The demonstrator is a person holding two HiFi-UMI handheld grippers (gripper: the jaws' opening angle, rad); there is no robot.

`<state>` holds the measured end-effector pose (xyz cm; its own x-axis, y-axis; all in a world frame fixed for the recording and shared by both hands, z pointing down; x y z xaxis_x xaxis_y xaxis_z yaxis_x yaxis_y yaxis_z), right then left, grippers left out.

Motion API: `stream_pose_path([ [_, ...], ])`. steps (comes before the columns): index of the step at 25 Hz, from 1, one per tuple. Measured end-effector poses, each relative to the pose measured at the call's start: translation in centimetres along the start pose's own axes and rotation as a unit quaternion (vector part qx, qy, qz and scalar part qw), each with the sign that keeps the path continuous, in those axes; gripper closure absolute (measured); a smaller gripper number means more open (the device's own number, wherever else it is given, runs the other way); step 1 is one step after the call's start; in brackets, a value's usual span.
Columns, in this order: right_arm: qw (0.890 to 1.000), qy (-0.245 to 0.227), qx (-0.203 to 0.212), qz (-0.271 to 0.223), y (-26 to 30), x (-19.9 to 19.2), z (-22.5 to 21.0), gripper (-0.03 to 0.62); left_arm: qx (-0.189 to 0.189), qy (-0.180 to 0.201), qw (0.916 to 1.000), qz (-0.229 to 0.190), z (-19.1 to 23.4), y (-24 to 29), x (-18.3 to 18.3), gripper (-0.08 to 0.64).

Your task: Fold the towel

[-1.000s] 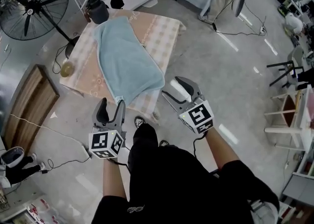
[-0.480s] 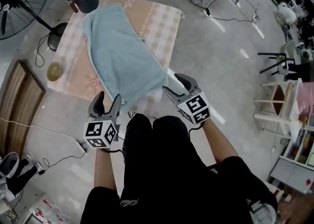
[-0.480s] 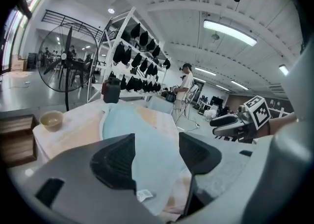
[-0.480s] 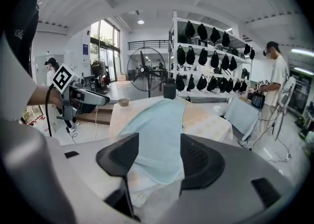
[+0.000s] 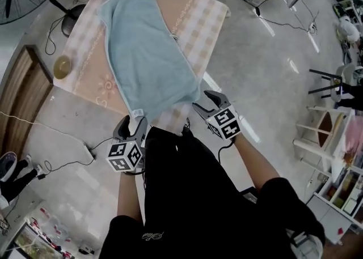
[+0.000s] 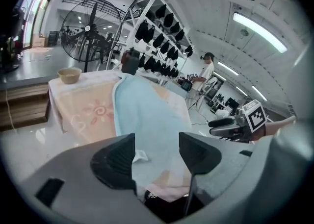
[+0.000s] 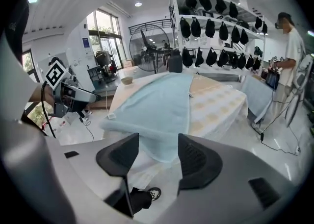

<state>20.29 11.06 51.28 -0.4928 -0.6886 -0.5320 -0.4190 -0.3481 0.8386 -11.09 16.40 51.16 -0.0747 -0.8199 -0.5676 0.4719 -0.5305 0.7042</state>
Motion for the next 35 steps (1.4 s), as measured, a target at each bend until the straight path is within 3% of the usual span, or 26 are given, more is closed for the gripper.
stream_pose_path([
  [6,0.999,0.02,0.017,0.02,2.9,-2.4,-1.4,0.342,0.051,-0.015,0.9981,0.031,0.4,1.1,-4.1,0.298],
  [11,0.996,0.074,0.032,0.022,4.7,-3.5,-2.5,0.344,0.062,-0.053,0.9959,0.04,1.8,2.0,-6.4,0.298],
  [14,0.993,0.102,0.045,0.026,5.6,-3.9,-2.8,0.344,0.046,-0.074,0.9956,0.037,2.3,2.6,-6.8,0.298],
  [17,0.987,0.149,0.063,0.019,5.9,-4.3,-3.2,0.344,0.029,-0.09,0.9948,0.036,2.6,3.1,-6.7,0.298],
  [24,0.966,0.237,0.098,0.022,7.2,-5.2,-4.1,0.345,0.041,-0.115,0.9912,0.05,3.4,4.2,-7.0,0.298],
  [25,0.965,0.239,0.102,0.025,7.3,-5.3,-4.1,0.355,0.039,-0.119,0.9907,0.052,3.3,4.5,-7.0,0.298],
  [27,0.968,0.231,0.098,0.031,7.2,-5.5,-4.2,0.496,0.036,-0.12,0.9904,0.058,3.1,5.0,-7.0,0.299],
  [29,0.972,0.215,0.091,0.027,6.8,-5.5,-4.2,0.569,0.036,-0.112,0.991,0.064,2.9,5.3,-7.0,0.303],
  [32,0.979,0.184,0.091,0.017,6.2,-5.3,-4.2,0.574,0.044,-0.095,0.9927,0.061,2.5,5.0,-6.8,0.35],
  [35,0.984,0.158,0.085,0.013,5.4,-5.2,-4.4,0.575,0.054,-0.09,0.9932,0.05,2.1,4.2,-6.9,0.459],
])
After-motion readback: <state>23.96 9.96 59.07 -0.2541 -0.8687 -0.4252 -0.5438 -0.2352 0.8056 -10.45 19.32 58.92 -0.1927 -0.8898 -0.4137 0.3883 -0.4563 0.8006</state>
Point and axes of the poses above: the fingertips, and each gripper's own axes: y forward along the fingers, z to its left, x out of its top, the point moved 9 cm from there along -y, backward along the fingers, and after that the axes turned 8 degrees about z, right-handed, at the moved point
